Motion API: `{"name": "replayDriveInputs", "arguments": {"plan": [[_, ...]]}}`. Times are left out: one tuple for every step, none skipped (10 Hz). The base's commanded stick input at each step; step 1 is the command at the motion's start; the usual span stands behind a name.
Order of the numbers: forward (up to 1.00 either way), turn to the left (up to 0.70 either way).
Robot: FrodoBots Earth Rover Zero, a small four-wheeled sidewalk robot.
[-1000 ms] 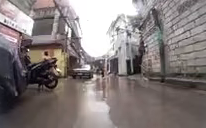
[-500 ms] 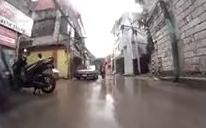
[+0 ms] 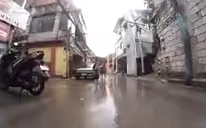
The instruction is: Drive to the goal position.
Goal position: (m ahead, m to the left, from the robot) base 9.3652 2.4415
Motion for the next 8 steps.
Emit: {"name": "replayDriveInputs", "arguments": {"plan": [[0.99,0.00],[0.99,0.00],[0.99,0.00],[0.99,0.00],[0.99,0.00],[0.99,0.00],[0.99,0.00],[0.99,0.00]]}}
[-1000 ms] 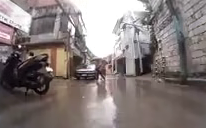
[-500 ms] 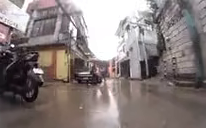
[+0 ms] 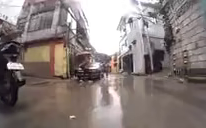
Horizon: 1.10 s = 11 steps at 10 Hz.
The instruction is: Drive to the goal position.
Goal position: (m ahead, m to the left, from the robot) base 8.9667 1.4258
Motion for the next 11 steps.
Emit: {"name": "replayDriveInputs", "arguments": {"plan": [[0.99,0.00],[0.99,0.00],[0.99,0.00],[0.99,-0.17],[0.99,-0.24],[0.99,0.00],[0.99,0.00],[0.99,0.00],[0.99,0.00],[0.99,0.00],[0.99,0.00]]}}
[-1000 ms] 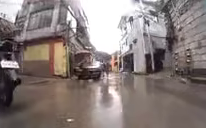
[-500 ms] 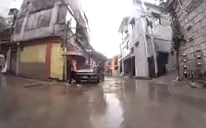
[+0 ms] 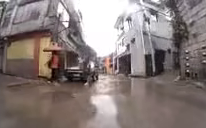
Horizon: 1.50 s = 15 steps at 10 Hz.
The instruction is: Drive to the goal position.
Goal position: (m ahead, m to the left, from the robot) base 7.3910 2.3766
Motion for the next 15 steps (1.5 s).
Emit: {"name": "replayDriveInputs", "arguments": {"plan": [[0.99,0.00],[0.99,0.00],[0.99,0.00],[0.99,0.00],[0.99,0.00],[0.99,0.00],[0.99,0.00],[0.99,0.00],[0.99,0.33],[0.99,0.08],[0.99,0.00],[0.99,0.00],[0.99,0.00],[0.99,0.00],[0.99,0.00]]}}
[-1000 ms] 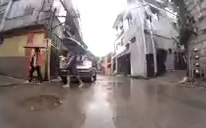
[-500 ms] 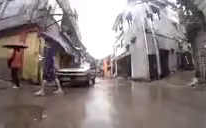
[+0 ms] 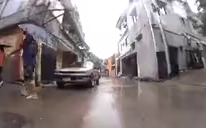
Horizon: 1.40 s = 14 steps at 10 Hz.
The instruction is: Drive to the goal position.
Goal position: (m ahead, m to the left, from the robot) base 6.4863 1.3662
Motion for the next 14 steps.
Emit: {"name": "replayDriveInputs", "arguments": {"plan": [[0.99,0.00],[0.99,0.00],[0.99,0.00],[0.99,0.00],[0.99,0.00],[0.99,0.00],[0.99,0.00],[0.99,0.00],[0.99,-0.17],[0.99,-0.16],[0.99,0.00],[0.99,0.00],[0.99,0.00],[0.99,0.00]]}}
